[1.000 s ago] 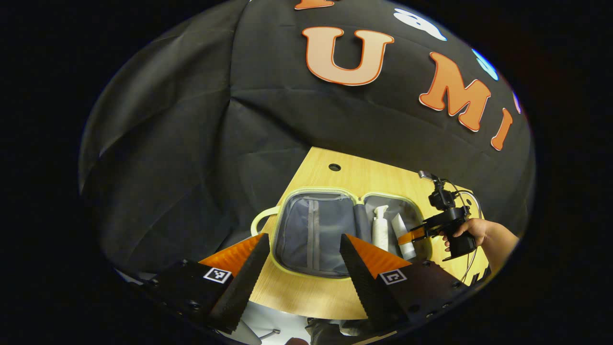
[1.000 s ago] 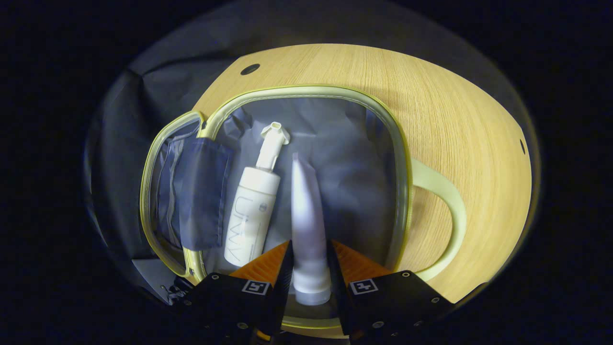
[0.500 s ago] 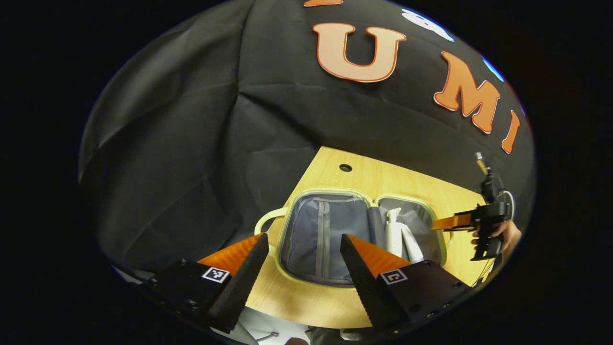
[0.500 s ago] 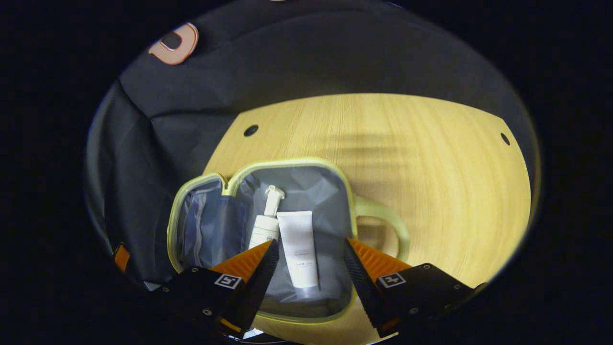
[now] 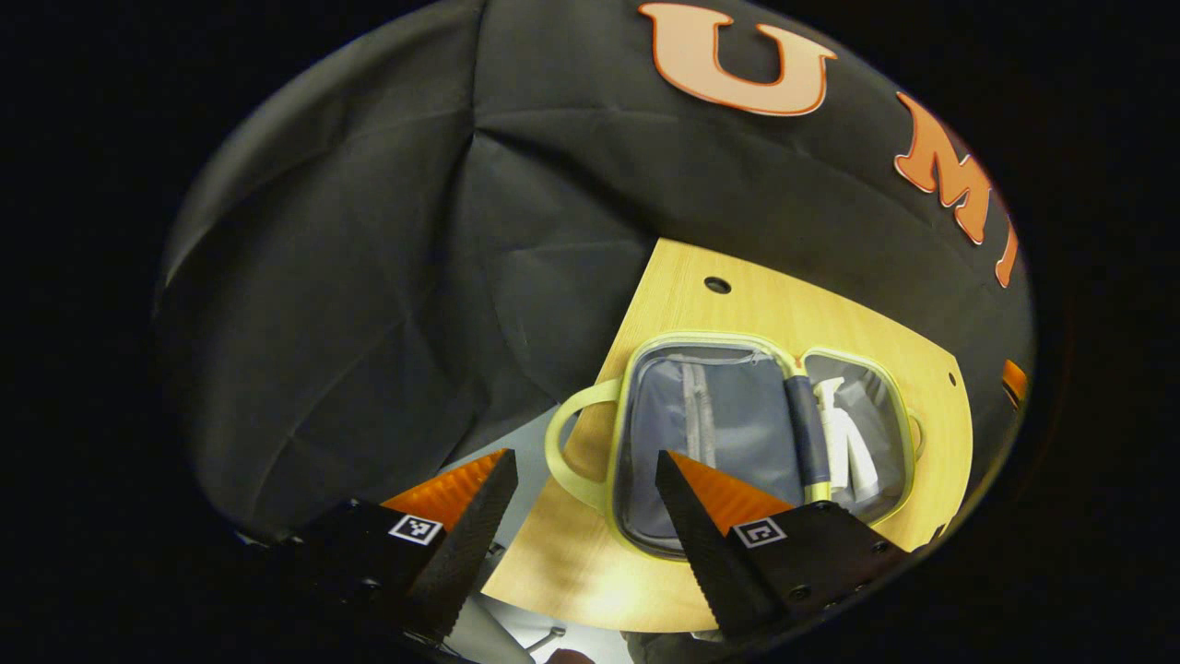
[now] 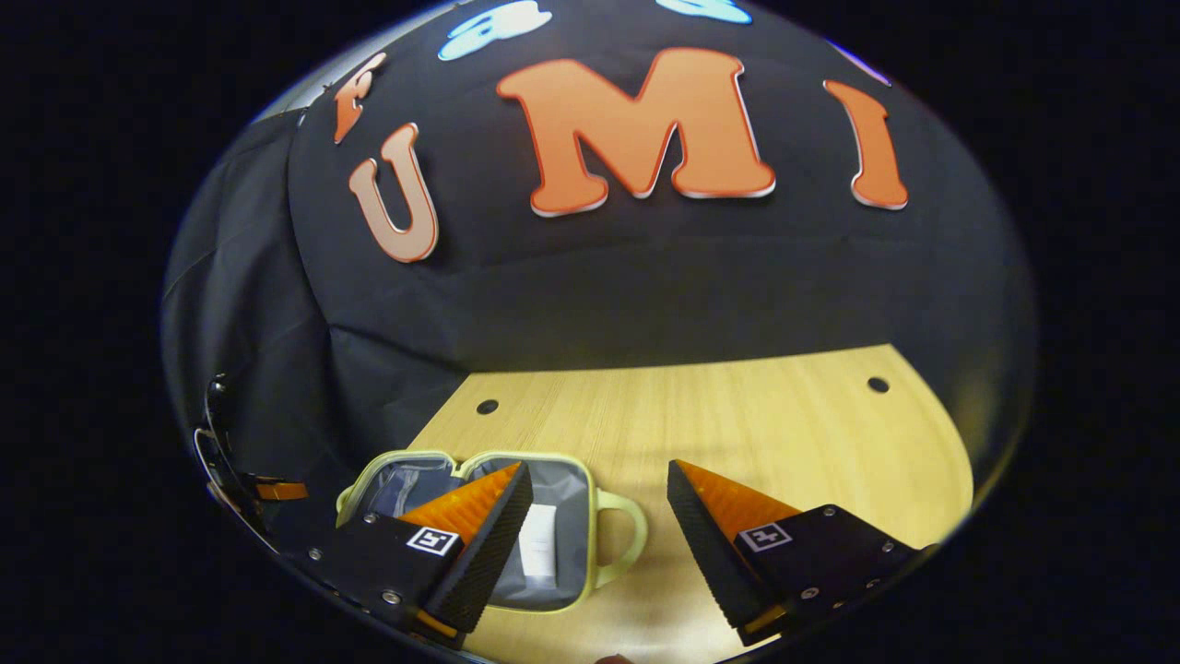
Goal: First open the suitcase, pack the skin care products into it, and then close the suitcase.
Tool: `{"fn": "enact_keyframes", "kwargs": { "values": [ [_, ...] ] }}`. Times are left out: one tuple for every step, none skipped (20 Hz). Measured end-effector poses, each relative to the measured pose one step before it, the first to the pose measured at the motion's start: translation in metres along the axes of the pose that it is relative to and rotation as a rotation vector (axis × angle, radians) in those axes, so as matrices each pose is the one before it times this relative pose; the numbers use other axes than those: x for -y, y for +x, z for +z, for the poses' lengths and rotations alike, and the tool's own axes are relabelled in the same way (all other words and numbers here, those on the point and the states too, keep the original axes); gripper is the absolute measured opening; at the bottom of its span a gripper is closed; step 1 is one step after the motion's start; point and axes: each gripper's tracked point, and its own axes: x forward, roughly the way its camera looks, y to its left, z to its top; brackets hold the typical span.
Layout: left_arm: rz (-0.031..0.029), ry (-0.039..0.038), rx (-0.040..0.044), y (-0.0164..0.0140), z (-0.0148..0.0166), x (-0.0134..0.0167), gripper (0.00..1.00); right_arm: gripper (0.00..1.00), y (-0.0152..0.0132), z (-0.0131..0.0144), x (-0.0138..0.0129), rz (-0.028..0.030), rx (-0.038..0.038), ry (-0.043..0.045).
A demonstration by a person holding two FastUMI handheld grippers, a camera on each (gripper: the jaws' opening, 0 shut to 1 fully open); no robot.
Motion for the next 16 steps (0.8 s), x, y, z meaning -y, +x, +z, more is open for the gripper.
{"fn": "enact_keyframes", "kwargs": {
  "values": [
    [0.00029, -0.00849, -0.03212, 0.01321, -0.00215, -0.00697, 0.98, 0.95, -0.01372, 0.00861, 0.00576, -0.01495, 0.03656, -0.01119],
    [0.0016, -0.00716, -0.02976, 0.01461, -0.0016, -0.00655, 0.99, 0.95, -0.01266, 0.00898, 0.00592, -0.01862, 0.0358, -0.00144],
    [-0.00863, -0.01386, -0.03499, 0.01494, -0.00189, -0.00422, 0.99, 0.95, -0.01096, 0.00549, 0.00149, -0.01687, 0.03143, 0.00413],
    [-0.00758, -0.01518, -0.03435, 0.01284, 0.00048, -0.00282, 0.99, 0.94, -0.00923, 0.00697, 0.00454, -0.01986, 0.03204, 0.00807],
    [-0.01318, -0.01543, -0.03461, 0.0115, -0.00225, -0.00159, 0.98, 0.95, -0.00951, 0.00653, 0.00692, -0.01991, 0.02588, 0.00298],
    [-0.00143, -0.00971, -0.02587, 0.01156, -0.00069, -0.00577, 0.99, 0.95, -0.00876, 0.00751, 0.00691, -0.02068, 0.03054, -0.00382],
    [-0.00285, -0.00844, -0.02962, 0.01006, -0.00106, -0.00442, 0.99, 0.95, -0.00866, 0.00828, 0.00992, -0.0279, 0.02008, -0.0098],
    [0.00089, -0.00817, -0.02616, 0.0094, -0.00193, -0.00418, 0.99, 0.95, -0.00734, 0.00613, 0.00716, -0.02394, 0.01546, -0.00753],
    [-0.00846, -0.01846, -0.03239, 0.00985, -0.00158, -0.00134, 1.0, 0.95, -0.00604, 0.00229, 0.00694, -0.02398, 0.00563, -0.00598],
    [-0.01225, -0.01993, -0.02653, 0.01044, -0.00062, -0.00297, 0.98, 0.95, -0.00593, 0.00224, 0.00459, -0.01436, 0.00237, -0.00154],
    [-0.00748, -0.02352, -0.03393, 0.01081, -0.00237, -0.00298, 0.97, 0.95, -0.00598, 0.00163, 0.0033, -0.01497, 0.0017, -0.00213],
    [-0.01678, -0.01642, -0.02401, 0.00869, -0.00331, 0.00034, 0.96, 0.95, -0.00429, 0.0, 0.00406, -0.01156, 0.00072, -0.00054],
    [-0.00549, -0.01384, -0.01897, 0.00798, -0.00358, 0.00251, 0.93, 0.94, -0.00354, 0.00069, 0.00473, -0.01344, -0.00299, -0.00168],
    [-0.01865, -0.01303, -0.0008, 0.00361, -0.00001, 0.004, 0.75, 0.95, -0.00237, -0.00012, 0.00419, -0.0145, -0.00029, -0.00077],
    [-0.03362, -0.0039, -0.00048, -0.00059, 0.00001, 0.00901, 0.57, 0.94, -0.00271, -0.0021, 0.00499, -0.01656, -0.00412, -0.00208],
    [0.00822, 0.00575, 0.00931, -0.00157, 0.00176, 0.00238, 0.38, 0.94, -0.00448, 0.00063, 0.00745, -0.01317, 0.00245, -0.00283]
  ]
}}
